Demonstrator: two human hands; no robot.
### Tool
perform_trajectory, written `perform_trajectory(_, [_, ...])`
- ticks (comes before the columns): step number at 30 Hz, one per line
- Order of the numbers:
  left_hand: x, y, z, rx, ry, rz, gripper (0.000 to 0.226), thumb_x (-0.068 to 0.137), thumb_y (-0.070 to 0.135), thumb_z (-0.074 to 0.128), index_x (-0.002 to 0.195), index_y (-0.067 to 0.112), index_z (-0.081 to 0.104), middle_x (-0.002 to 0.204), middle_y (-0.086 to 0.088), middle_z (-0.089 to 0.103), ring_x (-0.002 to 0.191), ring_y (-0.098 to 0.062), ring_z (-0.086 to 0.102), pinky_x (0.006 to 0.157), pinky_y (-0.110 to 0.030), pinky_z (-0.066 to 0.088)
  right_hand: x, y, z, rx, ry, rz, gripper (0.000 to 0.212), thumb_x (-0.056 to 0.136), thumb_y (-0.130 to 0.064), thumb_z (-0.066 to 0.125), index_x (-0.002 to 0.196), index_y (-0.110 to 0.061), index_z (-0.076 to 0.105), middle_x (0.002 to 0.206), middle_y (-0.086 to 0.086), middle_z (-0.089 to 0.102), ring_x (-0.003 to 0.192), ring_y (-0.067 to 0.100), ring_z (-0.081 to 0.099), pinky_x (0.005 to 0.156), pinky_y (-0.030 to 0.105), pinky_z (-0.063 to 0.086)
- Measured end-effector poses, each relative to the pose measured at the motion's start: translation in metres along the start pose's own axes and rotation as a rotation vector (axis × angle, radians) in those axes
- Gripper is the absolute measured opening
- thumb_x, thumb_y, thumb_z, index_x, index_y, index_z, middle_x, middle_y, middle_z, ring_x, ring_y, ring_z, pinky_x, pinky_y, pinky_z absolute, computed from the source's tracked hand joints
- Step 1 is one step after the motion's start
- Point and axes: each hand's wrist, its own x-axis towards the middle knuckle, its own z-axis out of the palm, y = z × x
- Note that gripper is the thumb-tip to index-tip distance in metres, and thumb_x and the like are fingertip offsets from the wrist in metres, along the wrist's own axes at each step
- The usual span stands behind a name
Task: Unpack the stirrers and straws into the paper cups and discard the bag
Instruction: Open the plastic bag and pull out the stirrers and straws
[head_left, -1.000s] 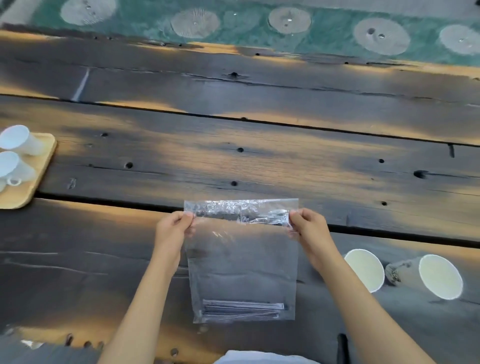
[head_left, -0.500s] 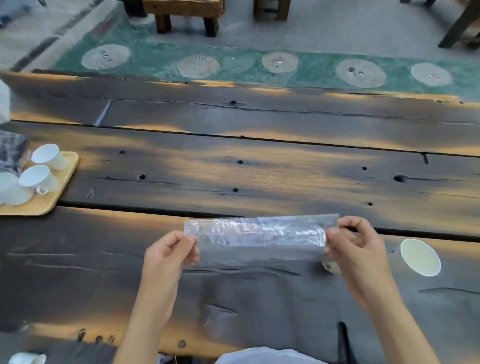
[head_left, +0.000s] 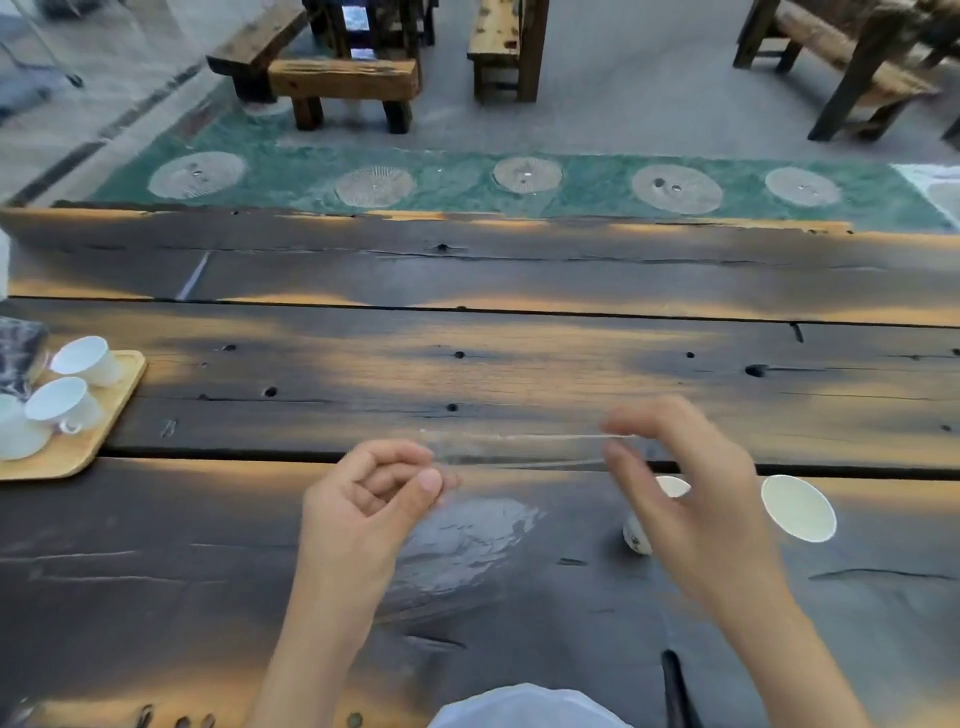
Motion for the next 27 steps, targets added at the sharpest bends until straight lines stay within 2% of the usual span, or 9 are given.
perform_trajectory(3, [-0.001, 0.0, 0.011, 0.003, -0.072, 0.003, 0.008, 0.069, 0.01, 0.075, 0.077, 0.009, 0.074, 0.071, -0.015, 0.075, 0.063, -0.015, 0.069, 0.063, -0.019, 0.055, 0.008, -0.028, 0.02, 0.087, -0.225, -0.16, 0.011, 0.092, -0.015, 0.061, 0.096, -0.008, 0.068, 0.104, -0.001, 0.065, 0.101, 0.016, 0.06, 0.089, 0.02, 0.043])
perform_trajectory(5, [-0.004, 0.002, 0.016, 0.014, -0.108, -0.015, 0.009, 0.068, 0.015, 0.077, 0.077, 0.012, 0.076, 0.07, -0.013, 0.075, 0.063, -0.015, 0.068, 0.062, -0.021, 0.055, 0.012, -0.035, 0.03, 0.12, -0.369, -0.118, 0.017, 0.095, -0.02, 0.061, 0.11, -0.014, 0.063, 0.115, -0.005, 0.063, 0.112, 0.009, 0.056, 0.095, 0.018, 0.041])
perform_trajectory(7, [-0.006, 0.005, 0.017, 0.018, -0.113, -0.022, 0.011, 0.069, 0.018, 0.077, 0.079, 0.014, 0.077, 0.069, -0.012, 0.074, 0.062, -0.015, 0.068, 0.06, -0.02, 0.054, 0.016, -0.037, 0.035, 0.203, -0.456, 0.011, 0.02, 0.096, -0.025, 0.061, 0.115, -0.025, 0.055, 0.112, -0.013, 0.063, 0.113, 0.005, 0.056, 0.094, 0.017, 0.041])
perform_trajectory(10, [-0.007, 0.004, 0.012, -0.006, -0.119, -0.061, 0.012, 0.069, 0.015, 0.077, 0.081, 0.011, 0.077, 0.075, -0.015, 0.076, 0.069, -0.02, 0.07, 0.065, -0.023, 0.057, 0.024, -0.04, 0.037, 0.403, -0.436, 0.191, 0.018, 0.093, -0.014, 0.065, 0.096, -0.026, 0.051, 0.086, -0.012, 0.063, 0.086, 0.007, 0.061, 0.076, 0.023, 0.048])
perform_trajectory(14, [-0.011, 0.003, 0.006, 0.051, -0.192, -0.106, 0.012, 0.07, 0.012, 0.08, 0.082, 0.009, 0.078, 0.075, -0.009, 0.076, 0.07, -0.015, 0.069, 0.067, -0.024, 0.056, 0.028, -0.04, 0.036, 0.489, -0.38, 0.208, 0.019, 0.09, -0.003, 0.066, 0.084, -0.015, 0.053, 0.072, -0.01, 0.055, 0.065, 0.005, 0.05, 0.062, 0.02, 0.042])
perform_trajectory(17, [-0.012, 0.002, 0.007, 0.07, -0.194, -0.067, 0.009, 0.075, 0.02, 0.078, 0.082, 0.015, 0.08, 0.073, -0.005, 0.074, 0.07, -0.013, 0.067, 0.067, -0.024, 0.055, 0.029, -0.039, 0.032, 0.438, -0.391, 0.183, 0.017, 0.088, -0.005, 0.069, 0.082, -0.016, 0.057, 0.074, -0.003, 0.061, 0.066, 0.013, 0.053, 0.063, 0.024, 0.045])
perform_trajectory(21, [-0.012, 0.004, 0.011, 0.007, -0.213, -0.022, 0.015, 0.08, 0.02, 0.074, 0.089, 0.008, 0.078, 0.071, -0.002, 0.071, 0.069, -0.009, 0.064, 0.065, -0.018, 0.051, 0.025, -0.035, 0.024, 0.324, -0.444, 0.121, 0.009, 0.086, -0.025, 0.071, 0.085, -0.018, 0.067, 0.085, -0.004, 0.068, 0.079, 0.017, 0.062, 0.072, 0.037, 0.051])
perform_trajectory(24, [-0.012, 0.007, 0.015, -0.005, -0.239, 0.006, 0.016, 0.084, 0.013, 0.073, 0.091, -0.001, 0.075, 0.069, -0.001, 0.071, 0.068, -0.006, 0.064, 0.064, -0.017, 0.051, 0.021, -0.032, 0.021, 0.287, -0.472, 0.087, 0.018, 0.084, -0.029, 0.075, 0.093, -0.016, 0.068, 0.095, -0.004, 0.068, 0.087, 0.019, 0.063, 0.075, 0.036, 0.052])
perform_trajectory(27, [-0.011, 0.006, 0.018, 0.042, -0.259, 0.042, 0.016, 0.083, 0.016, 0.069, 0.089, 0.002, 0.075, 0.069, 0.002, 0.071, 0.068, -0.006, 0.063, 0.064, -0.019, 0.052, 0.018, -0.032, 0.022, 0.269, -0.457, 0.063, 0.019, 0.084, -0.028, 0.075, 0.094, -0.014, 0.068, 0.097, -0.005, 0.066, 0.089, 0.016, 0.062, 0.075, 0.03, 0.051])
